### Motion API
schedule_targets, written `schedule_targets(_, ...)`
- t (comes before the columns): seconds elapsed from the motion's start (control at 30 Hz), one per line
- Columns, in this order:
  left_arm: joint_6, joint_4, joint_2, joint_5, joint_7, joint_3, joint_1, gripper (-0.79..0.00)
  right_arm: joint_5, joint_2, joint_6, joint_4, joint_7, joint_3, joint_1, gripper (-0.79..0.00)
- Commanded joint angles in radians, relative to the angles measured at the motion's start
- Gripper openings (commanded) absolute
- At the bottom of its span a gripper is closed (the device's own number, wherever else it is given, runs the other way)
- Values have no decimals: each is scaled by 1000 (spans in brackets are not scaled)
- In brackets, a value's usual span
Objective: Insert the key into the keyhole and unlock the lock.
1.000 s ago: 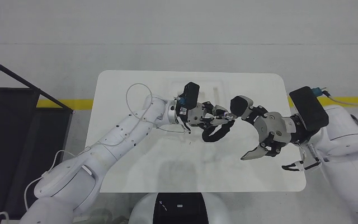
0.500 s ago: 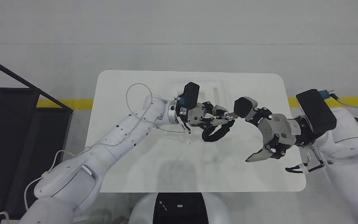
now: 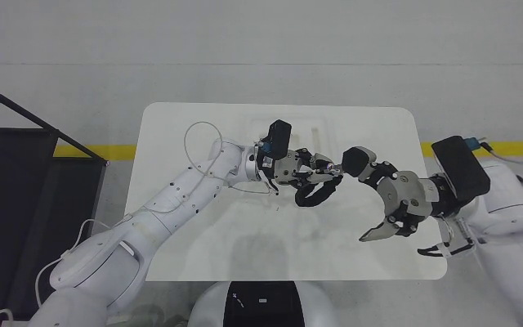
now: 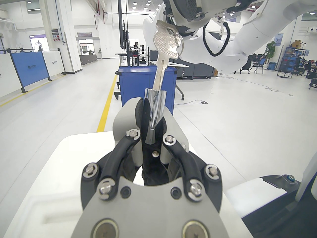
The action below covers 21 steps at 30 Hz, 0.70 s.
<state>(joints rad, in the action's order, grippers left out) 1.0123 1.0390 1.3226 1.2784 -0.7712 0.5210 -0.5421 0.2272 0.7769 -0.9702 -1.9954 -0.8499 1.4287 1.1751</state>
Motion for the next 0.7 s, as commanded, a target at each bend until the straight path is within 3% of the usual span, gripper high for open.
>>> schedule_targets(0.0,0,0,0,0,0,0,0,-785,1,0,2,6,-1,-7,-7,0)
schedule_targets(0.67,0,0,0,0,0,0,0,-785,24,-5,-23,59,23,-46,-35,0)
